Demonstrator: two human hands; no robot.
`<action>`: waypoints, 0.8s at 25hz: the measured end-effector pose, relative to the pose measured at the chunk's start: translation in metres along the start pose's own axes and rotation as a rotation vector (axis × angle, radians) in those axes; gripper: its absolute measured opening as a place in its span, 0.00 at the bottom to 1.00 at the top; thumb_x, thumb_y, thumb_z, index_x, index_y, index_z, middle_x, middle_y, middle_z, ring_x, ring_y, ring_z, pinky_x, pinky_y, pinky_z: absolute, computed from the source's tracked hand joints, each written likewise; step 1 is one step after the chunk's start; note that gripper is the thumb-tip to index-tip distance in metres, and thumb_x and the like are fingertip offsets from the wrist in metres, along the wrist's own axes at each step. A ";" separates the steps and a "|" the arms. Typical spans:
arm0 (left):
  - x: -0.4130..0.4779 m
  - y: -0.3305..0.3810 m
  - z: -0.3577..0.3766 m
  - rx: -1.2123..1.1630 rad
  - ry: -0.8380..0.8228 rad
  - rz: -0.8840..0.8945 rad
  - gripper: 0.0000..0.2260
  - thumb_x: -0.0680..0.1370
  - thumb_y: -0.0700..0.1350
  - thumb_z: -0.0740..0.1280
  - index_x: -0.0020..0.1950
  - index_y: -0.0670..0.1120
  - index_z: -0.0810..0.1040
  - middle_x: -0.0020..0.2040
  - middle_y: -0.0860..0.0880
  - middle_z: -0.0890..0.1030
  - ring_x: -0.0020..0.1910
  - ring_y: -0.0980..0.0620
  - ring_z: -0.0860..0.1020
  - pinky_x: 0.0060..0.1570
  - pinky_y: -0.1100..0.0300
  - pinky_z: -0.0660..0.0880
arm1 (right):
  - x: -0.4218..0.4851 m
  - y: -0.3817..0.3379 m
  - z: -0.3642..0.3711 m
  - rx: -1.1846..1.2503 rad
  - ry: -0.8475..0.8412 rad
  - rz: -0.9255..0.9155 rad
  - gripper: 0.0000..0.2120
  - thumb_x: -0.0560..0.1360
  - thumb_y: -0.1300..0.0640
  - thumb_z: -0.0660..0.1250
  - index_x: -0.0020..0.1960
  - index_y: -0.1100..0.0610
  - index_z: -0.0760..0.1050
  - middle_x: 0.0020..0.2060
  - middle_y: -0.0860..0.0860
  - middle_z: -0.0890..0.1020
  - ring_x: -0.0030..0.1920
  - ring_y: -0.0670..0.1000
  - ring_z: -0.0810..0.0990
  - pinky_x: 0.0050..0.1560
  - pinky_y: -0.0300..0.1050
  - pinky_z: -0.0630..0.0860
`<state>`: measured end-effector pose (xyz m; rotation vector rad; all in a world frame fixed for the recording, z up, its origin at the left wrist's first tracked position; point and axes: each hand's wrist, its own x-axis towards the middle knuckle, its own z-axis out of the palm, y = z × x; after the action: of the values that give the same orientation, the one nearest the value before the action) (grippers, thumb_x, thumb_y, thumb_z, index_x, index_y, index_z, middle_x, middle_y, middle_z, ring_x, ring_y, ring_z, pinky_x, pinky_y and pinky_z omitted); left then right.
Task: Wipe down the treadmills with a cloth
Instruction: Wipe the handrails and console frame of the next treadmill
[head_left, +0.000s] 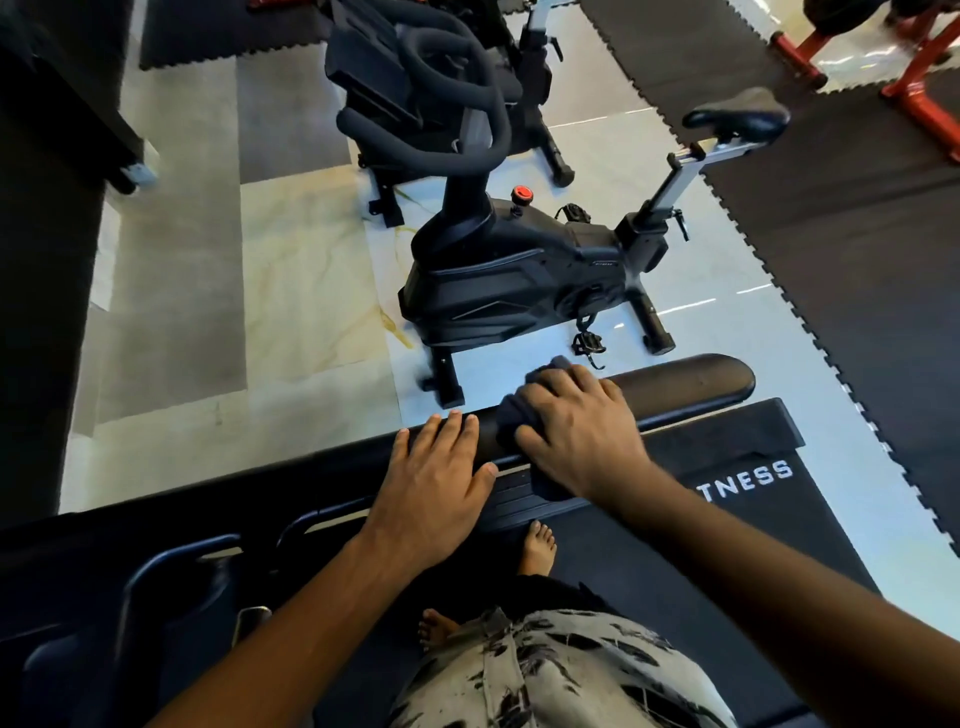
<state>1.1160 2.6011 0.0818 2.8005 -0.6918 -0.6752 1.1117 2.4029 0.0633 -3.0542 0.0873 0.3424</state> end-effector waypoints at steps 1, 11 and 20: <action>0.004 0.003 0.000 -0.005 -0.003 0.014 0.28 0.83 0.58 0.47 0.80 0.49 0.48 0.80 0.49 0.51 0.79 0.51 0.47 0.77 0.46 0.45 | 0.005 0.019 -0.006 0.046 -0.054 -0.026 0.27 0.76 0.36 0.48 0.67 0.44 0.72 0.65 0.50 0.75 0.65 0.55 0.73 0.62 0.55 0.71; 0.037 0.032 -0.001 0.002 -0.081 0.120 0.28 0.83 0.58 0.47 0.80 0.49 0.47 0.80 0.50 0.50 0.79 0.52 0.48 0.77 0.50 0.47 | 0.032 0.087 -0.017 0.040 -0.051 0.324 0.30 0.76 0.35 0.44 0.66 0.47 0.74 0.63 0.53 0.77 0.61 0.59 0.74 0.57 0.53 0.74; 0.058 0.071 0.005 0.007 -0.101 0.151 0.29 0.83 0.58 0.47 0.80 0.48 0.44 0.80 0.50 0.46 0.79 0.53 0.44 0.77 0.51 0.44 | 0.026 0.122 -0.017 0.020 -0.004 0.391 0.26 0.78 0.38 0.49 0.66 0.48 0.74 0.64 0.54 0.76 0.64 0.58 0.72 0.58 0.53 0.72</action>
<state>1.1313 2.5103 0.0742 2.7007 -0.9142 -0.7912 1.1326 2.2793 0.0665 -2.9998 0.6868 0.3644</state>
